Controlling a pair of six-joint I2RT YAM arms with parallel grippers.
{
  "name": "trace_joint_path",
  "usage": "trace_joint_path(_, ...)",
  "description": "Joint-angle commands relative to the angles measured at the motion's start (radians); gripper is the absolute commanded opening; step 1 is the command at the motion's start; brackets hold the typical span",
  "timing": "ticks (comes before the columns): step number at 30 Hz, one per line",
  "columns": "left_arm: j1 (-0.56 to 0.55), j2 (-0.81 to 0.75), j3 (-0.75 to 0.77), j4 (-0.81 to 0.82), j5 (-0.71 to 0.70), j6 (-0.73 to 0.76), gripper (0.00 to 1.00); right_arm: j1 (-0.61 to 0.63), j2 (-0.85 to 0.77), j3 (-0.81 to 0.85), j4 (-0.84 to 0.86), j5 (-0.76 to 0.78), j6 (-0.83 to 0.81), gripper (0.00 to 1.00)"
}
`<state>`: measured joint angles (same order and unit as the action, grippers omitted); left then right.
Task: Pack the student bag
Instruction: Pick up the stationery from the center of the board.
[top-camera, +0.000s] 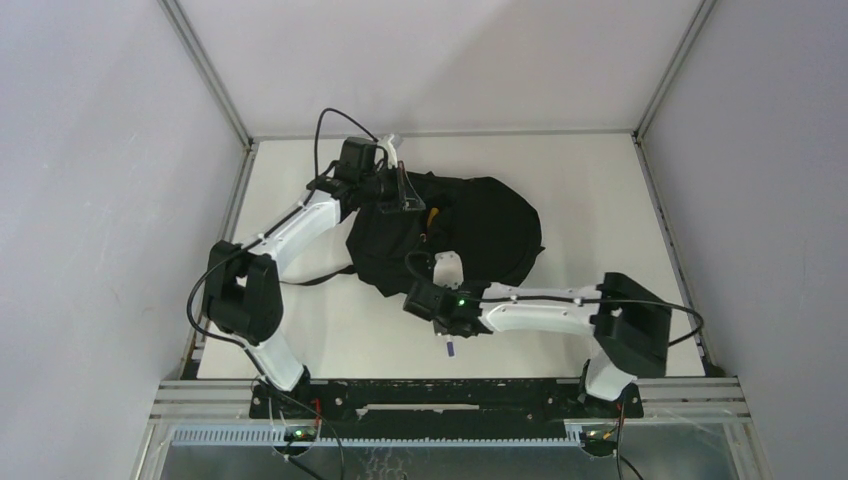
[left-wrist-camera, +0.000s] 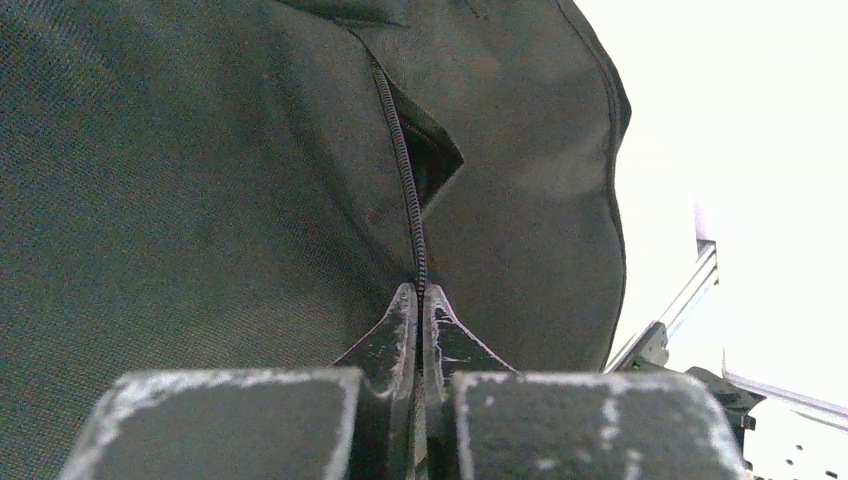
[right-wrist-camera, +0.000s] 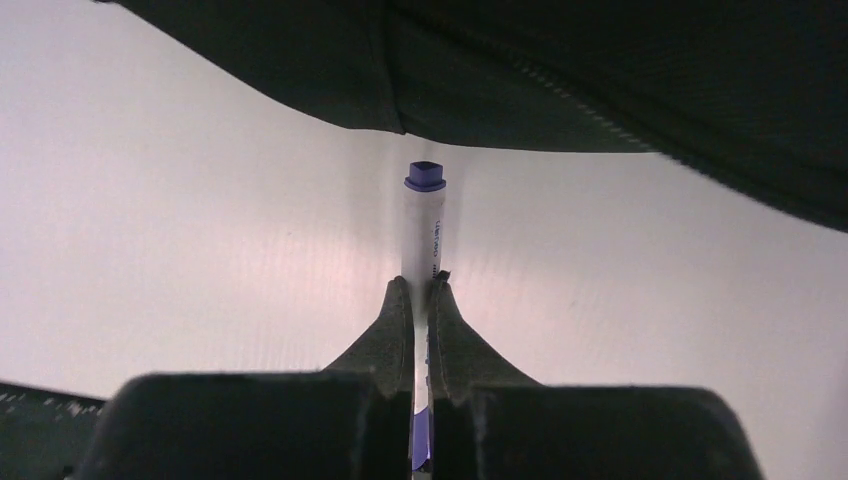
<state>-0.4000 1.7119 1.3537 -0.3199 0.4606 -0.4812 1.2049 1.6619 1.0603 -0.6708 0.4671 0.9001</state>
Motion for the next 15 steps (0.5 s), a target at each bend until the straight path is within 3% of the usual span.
trace_joint_path(1,0.012,-0.016,-0.006,0.027,0.013,0.010,0.00,0.004,-0.121,-0.019,0.025,0.021,-0.107,0.00)
trace_joint_path(10,0.012,-0.017,-0.022,0.025,0.016,0.003,0.00,-0.035,-0.352,-0.043,0.089,-0.027,-0.158,0.00)
trace_joint_path(15,0.012,-0.020,-0.024,0.015,0.021,-0.016,0.00,-0.219,-0.393,-0.043,0.197,-0.132,-0.180,0.00)
